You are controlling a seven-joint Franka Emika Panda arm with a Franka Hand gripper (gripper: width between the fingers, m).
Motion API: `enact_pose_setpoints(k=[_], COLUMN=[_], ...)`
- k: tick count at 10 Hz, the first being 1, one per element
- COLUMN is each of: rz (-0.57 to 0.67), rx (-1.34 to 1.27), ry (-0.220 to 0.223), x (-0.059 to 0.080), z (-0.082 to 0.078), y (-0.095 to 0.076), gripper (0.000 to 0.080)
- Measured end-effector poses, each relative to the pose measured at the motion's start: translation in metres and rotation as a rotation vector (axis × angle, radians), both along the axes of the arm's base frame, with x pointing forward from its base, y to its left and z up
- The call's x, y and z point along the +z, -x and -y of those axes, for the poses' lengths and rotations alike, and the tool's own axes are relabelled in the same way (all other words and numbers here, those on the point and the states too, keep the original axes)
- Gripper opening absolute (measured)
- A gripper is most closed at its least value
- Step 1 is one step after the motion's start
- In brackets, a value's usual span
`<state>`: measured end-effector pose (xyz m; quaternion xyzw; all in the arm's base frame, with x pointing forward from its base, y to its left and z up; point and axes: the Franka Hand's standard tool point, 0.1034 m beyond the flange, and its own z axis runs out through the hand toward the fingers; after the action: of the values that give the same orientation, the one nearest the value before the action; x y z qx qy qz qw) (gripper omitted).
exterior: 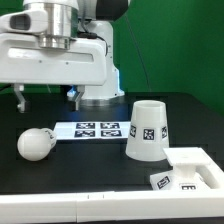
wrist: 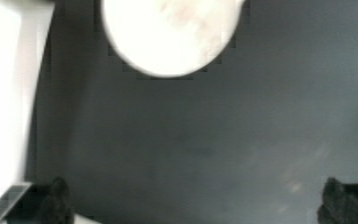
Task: Assemble lamp
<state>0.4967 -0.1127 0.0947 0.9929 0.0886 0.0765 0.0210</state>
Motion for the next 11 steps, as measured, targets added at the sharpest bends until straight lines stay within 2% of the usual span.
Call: enact_pose_setpoints(k=[1, 2, 4, 6, 7, 8, 9, 10, 11], rz=[-0.084, -0.048, -0.052, -0.087, -0.123, -0.231, -0.355, -0.469, -0.471], rx=[-0.130, -0.178, -0.293, -0.293, -0.329, -0.398, -0.429, -0.434, -0.461], ry=[-0.088, -0.094, -0.116, -0.126, -0.133, -0.152, -0.167, -0.187, -0.219], x=[-0.003, -0.001, -0.003, -0.005, -0.012, -0.013, -0.009, -0.012, -0.018], z=[0.005, 0.010, 0.005, 0.005, 0.016, 0.017, 0.024, 0.032, 0.027], y=[0.008, -0.001, 0.001, 0.002, -0.001, 0.000, -0.014, -0.024, -0.030], gripper=[0.0699, 0.0699, 0.0699, 0.0699, 0.0699, 0.0699, 0.0699, 0.0699, 0.0699])
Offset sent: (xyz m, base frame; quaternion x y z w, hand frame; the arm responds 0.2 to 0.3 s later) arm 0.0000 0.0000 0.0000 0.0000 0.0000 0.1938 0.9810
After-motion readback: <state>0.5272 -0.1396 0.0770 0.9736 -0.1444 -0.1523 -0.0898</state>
